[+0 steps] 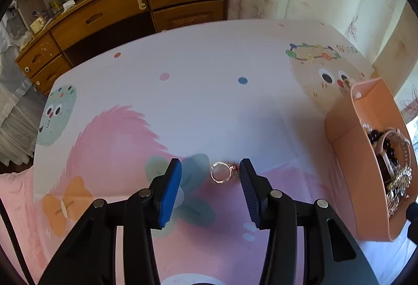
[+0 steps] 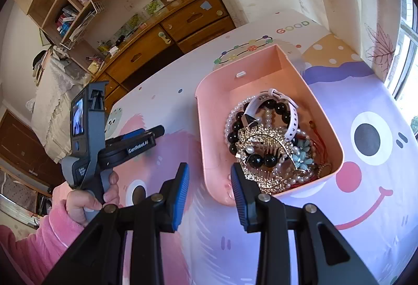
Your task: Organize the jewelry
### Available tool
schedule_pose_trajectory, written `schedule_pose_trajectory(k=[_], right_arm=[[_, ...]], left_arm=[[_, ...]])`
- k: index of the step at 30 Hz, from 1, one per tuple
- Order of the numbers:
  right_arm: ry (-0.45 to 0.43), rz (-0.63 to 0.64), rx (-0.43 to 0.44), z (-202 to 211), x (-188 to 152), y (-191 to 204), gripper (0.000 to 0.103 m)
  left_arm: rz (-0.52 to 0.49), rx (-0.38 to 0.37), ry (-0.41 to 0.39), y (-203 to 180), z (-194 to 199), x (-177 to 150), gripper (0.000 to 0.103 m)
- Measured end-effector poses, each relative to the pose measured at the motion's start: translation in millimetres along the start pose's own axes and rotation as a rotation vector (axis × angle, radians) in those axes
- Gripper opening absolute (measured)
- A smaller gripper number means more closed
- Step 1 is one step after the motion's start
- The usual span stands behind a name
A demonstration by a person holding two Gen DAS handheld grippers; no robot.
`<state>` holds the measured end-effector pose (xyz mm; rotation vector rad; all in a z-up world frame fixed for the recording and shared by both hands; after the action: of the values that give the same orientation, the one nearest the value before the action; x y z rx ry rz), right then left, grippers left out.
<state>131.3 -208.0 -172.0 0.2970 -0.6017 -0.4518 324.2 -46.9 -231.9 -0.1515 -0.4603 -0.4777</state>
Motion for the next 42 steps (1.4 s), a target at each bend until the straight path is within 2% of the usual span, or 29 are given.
schedule_pose_trajectory(k=[3,5,16,23,30,31,34,40,42], right_arm=[[-0.001,-0.010,-0.013,0.3,0.4,1.0,0.033],[-0.007,-0.020,-0.014,1.1,0.9,1.7,0.033],[-0.010,-0.040,-0.024,7.0,-12.7,13.3,0.033],[-0.025,-0.035,-0.035,14.5,-18.5,21.7,0.033],[-0.001,-0.062,-0.077,20.2,-27.5,17.7,0.033],[0.003,-0.064,-0.085,21.5,-28.9,15.9,0.034],[0.003,-0.069,-0.106,26.6,-33.2,11.7,0.046],[0.014,-0.087,-0.114,32.6,-41.3,-0.8,0.047],[0.024,-0.097,-0.108,33.5,-43.2,-7.6,0.047]], left_arm=[[-0.029,-0.016,-0.012,-3.2,1.3,-2.4,0.036],[-0.031,-0.056,-0.017,-4.4,1.7,-2.8,0.019],[-0.047,-0.096,-0.025,-3.9,6.0,-6.6,0.019],[-0.068,-0.128,-0.037,-7.9,28.5,-7.9,0.019],[-0.103,-0.214,-0.076,-34.7,61.1,-9.4,0.019],[-0.100,-0.232,-0.081,-39.1,65.2,-9.7,0.019],[-0.098,-0.287,-0.082,-53.8,74.5,-11.3,0.019],[-0.133,-0.385,-0.079,-89.4,90.2,-19.0,0.019],[-0.128,-0.394,-0.078,-99.9,92.8,-21.0,0.019]])
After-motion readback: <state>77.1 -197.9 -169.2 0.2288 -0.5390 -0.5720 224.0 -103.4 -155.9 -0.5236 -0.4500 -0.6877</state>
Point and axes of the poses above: each gripper's, at about its wrist camera, not at the fingertips, and z roughly against the way its jaws point, y to its left, x to its top, the point moved 1 cm from there along -z, roughly the way its jaws point, and after that the axes turned 3 degrees about -x, right-handed, at the moved point
